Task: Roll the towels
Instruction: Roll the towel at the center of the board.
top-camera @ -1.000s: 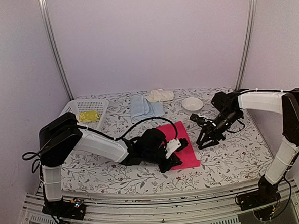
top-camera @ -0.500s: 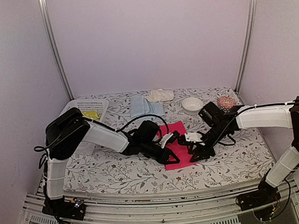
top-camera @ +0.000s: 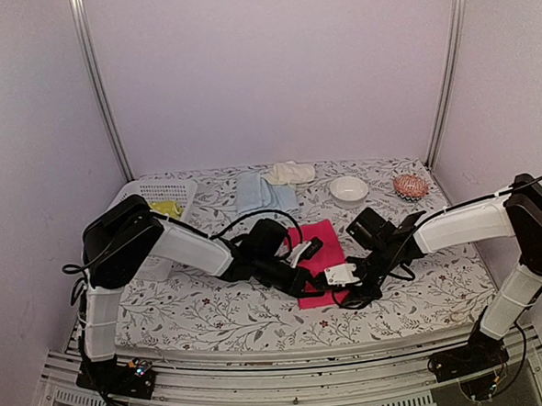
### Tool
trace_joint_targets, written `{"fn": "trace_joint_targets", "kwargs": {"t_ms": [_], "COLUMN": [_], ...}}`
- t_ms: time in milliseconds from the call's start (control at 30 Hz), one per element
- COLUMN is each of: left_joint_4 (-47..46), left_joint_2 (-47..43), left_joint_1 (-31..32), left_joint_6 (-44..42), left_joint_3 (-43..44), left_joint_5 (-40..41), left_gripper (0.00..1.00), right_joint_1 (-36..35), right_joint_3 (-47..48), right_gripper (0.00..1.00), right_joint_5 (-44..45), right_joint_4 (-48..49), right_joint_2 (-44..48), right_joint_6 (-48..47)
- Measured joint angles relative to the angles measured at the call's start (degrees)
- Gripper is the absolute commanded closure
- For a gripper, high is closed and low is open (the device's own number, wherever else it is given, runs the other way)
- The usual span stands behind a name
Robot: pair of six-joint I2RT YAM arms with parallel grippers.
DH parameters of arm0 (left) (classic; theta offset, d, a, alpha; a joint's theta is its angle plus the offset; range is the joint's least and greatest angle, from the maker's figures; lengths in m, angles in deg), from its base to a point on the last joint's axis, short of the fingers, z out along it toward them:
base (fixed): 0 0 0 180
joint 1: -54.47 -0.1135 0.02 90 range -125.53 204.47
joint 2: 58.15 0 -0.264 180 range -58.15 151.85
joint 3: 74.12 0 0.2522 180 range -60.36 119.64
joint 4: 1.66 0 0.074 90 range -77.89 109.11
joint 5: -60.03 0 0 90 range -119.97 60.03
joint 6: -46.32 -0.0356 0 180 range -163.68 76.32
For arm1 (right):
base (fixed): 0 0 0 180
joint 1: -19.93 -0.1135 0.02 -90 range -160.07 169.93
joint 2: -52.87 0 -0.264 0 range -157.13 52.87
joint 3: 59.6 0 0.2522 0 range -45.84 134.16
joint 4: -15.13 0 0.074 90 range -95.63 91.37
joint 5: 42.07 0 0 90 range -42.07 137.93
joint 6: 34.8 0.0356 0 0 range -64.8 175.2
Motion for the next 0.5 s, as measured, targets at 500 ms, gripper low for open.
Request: {"fn": "trace_joint_targets", "kwargs": {"t_ms": [500], "left_joint_4": [-3.7], "left_joint_2": [-8.4], "left_joint_1": [-1.3], "left_joint_6": [-3.2], "left_joint_3": [-11.9], "left_joint_5": [2.2], "left_gripper": [0.65], "right_joint_1": [-0.1], "right_joint_3": [5.2], "right_gripper": [0.96], "right_joint_5": [-4.7], "right_joint_4": [-1.7], "right_joint_2": [-7.0], "right_joint_6": [-0.8]}}
